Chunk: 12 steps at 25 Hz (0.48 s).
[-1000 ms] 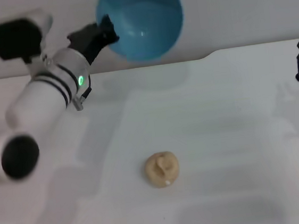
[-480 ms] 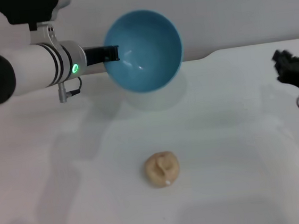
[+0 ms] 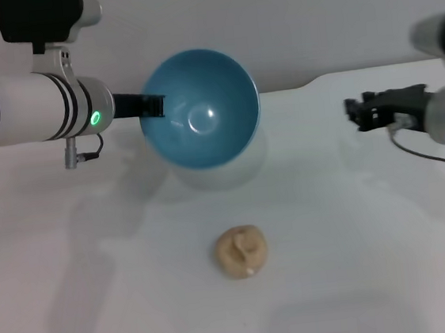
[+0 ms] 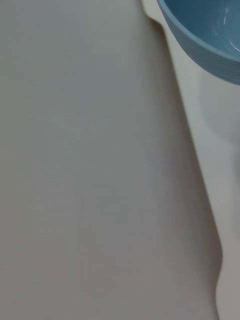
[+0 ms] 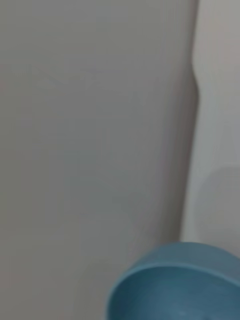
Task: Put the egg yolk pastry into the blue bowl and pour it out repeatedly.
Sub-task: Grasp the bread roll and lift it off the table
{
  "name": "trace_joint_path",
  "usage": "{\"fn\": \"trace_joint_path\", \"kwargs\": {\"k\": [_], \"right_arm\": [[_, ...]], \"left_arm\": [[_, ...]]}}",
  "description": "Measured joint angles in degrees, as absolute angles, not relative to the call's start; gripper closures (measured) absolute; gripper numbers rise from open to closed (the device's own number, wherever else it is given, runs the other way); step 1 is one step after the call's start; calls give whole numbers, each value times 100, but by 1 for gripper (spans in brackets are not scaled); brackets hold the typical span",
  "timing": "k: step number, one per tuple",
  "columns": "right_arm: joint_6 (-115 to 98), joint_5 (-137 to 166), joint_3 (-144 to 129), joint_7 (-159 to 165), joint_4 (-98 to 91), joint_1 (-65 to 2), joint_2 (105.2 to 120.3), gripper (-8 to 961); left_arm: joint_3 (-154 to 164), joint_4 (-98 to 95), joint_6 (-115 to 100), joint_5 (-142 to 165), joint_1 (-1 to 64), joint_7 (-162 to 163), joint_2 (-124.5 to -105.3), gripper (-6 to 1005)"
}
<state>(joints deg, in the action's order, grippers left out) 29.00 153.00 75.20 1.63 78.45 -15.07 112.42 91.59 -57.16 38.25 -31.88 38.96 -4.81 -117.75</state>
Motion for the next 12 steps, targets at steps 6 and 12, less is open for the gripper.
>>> {"fn": "trace_joint_path", "kwargs": {"k": [6,12], "right_arm": [[4070,14893,8268,-932,7713,-2091,11872,718],[4961,13381,8553,-1613,7249,-2566,11833,536]], "left_arm": [[9197,-5835,4225,-3026,3906,-483,-11780,991],[9128,-5965,4569,-3002,3892,-577,-11770,991]]}}
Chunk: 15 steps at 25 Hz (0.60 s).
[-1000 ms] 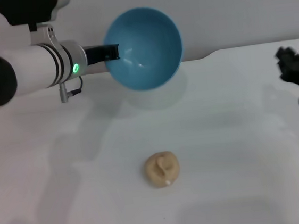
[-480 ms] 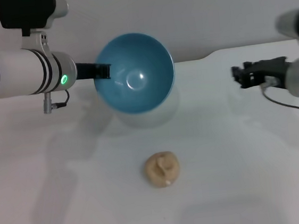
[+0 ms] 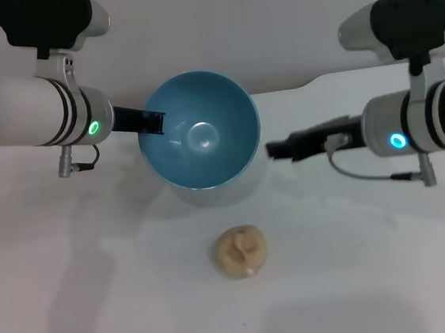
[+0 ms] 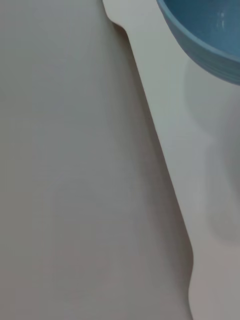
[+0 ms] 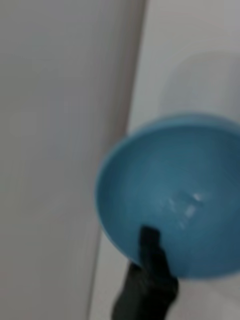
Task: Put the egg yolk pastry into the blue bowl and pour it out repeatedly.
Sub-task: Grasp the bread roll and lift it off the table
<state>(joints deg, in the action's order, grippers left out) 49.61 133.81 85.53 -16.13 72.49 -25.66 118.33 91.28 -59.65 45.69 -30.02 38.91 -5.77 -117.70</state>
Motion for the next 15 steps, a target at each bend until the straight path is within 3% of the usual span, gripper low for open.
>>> {"fn": "trace_joint_path", "kwargs": {"k": [15], "right_arm": [[6007,12522,8726,-1749,6668,-2685,11866,535]], "left_arm": [[9026,-6086,4634,-2848,3887,-606,-11778,989]]}}
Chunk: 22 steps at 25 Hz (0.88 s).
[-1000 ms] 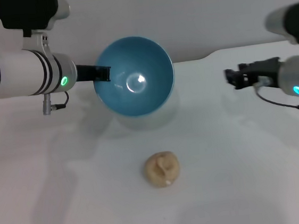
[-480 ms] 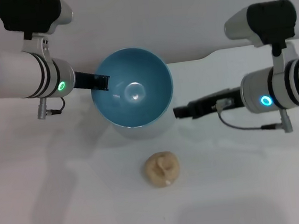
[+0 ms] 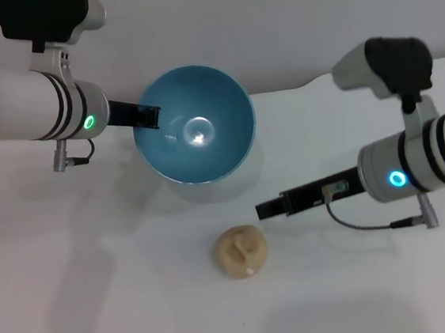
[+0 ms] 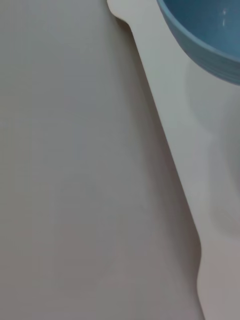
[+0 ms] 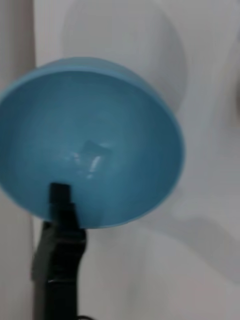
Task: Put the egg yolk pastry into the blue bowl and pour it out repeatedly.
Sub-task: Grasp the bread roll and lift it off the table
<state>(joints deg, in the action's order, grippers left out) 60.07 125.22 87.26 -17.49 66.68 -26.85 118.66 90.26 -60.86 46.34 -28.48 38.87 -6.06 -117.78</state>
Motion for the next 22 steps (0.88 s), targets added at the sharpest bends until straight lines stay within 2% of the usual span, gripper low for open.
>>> {"fn": "trace_joint_path", "kwargs": {"k": [9,22], "right_arm": [[5653,11603,8709,-2578,5393,-3115,11886,535],[5621,11556,8632,-2601,5016,-3216,11883,539]], "left_arm": [[9055,-6127,4641,-2848,3858,-607,-11784,990],[9052,-6120,4652,-2885,3871,-593,-11786,989]]}}
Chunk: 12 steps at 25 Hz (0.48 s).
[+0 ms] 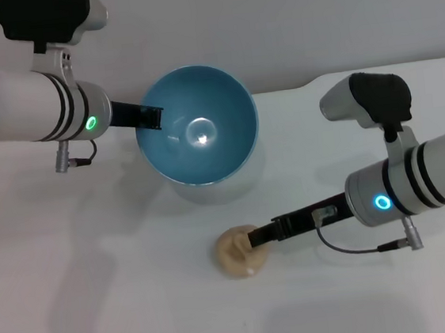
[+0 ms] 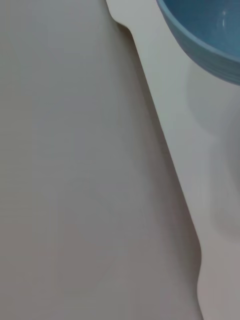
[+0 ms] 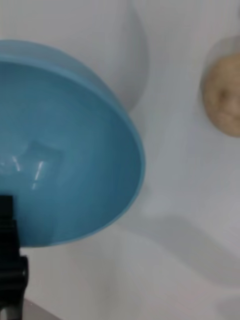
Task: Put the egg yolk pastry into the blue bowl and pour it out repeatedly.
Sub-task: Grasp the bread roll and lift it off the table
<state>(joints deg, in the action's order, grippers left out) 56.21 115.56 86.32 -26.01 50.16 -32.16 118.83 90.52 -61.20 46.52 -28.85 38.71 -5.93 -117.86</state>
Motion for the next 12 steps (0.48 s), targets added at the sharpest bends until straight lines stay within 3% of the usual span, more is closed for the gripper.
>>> {"fn": "trace_joint_path", "kwargs": {"k": [12], "right_arm": [[5211,11528,8446,-2694,4642,-3315,11914,581]], "left_arm": [[9077,-6117,4686,-2900,3893,-569,-11802,988]]}}
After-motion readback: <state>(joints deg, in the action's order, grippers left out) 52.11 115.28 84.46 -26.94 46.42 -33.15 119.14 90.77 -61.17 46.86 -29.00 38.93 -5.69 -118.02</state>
